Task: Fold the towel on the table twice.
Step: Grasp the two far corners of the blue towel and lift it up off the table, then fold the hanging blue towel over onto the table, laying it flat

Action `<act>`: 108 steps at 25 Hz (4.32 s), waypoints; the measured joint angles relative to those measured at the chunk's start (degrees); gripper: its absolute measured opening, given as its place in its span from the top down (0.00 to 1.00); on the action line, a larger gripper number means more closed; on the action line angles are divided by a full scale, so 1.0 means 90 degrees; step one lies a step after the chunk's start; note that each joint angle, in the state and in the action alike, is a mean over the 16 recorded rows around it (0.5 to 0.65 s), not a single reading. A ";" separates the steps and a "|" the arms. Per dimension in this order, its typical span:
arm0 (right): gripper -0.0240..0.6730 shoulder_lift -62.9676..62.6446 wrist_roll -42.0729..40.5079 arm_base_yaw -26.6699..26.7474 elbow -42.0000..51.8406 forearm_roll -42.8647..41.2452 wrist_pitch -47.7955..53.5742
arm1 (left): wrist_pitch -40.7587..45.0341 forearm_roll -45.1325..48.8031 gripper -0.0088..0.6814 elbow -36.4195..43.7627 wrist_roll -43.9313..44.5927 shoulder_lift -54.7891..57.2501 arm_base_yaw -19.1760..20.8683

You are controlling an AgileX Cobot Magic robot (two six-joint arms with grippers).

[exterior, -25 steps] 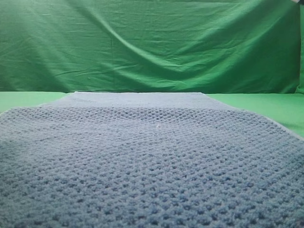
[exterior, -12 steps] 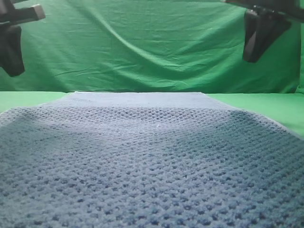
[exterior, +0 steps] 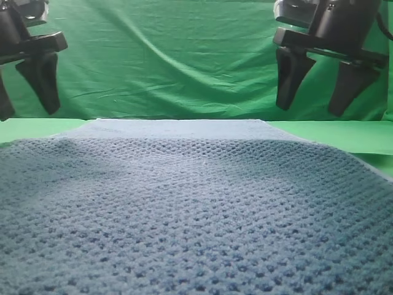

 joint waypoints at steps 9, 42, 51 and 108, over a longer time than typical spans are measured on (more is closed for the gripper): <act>0.05 0.0389 -0.0151 0.0000 -0.0022 0.0125 -0.0223 | -0.0107 -0.0070 0.06 -0.0015 -0.0017 0.0252 0.0000; 0.69 0.0845 -0.0147 0.0250 -0.0201 0.0026 -0.0151 | -0.0249 -0.0260 0.47 -0.0159 0.0029 0.0802 0.0000; 0.96 0.0855 0.0289 0.0276 -0.0296 -0.0143 0.0016 | 0.0278 -0.0394 0.90 -0.0379 0.0047 0.0857 0.0000; 0.97 -0.0443 0.0766 0.0041 -0.3754 -0.0620 -0.0007 | 0.1962 -0.1475 0.99 -0.5822 0.0851 0.0752 0.0000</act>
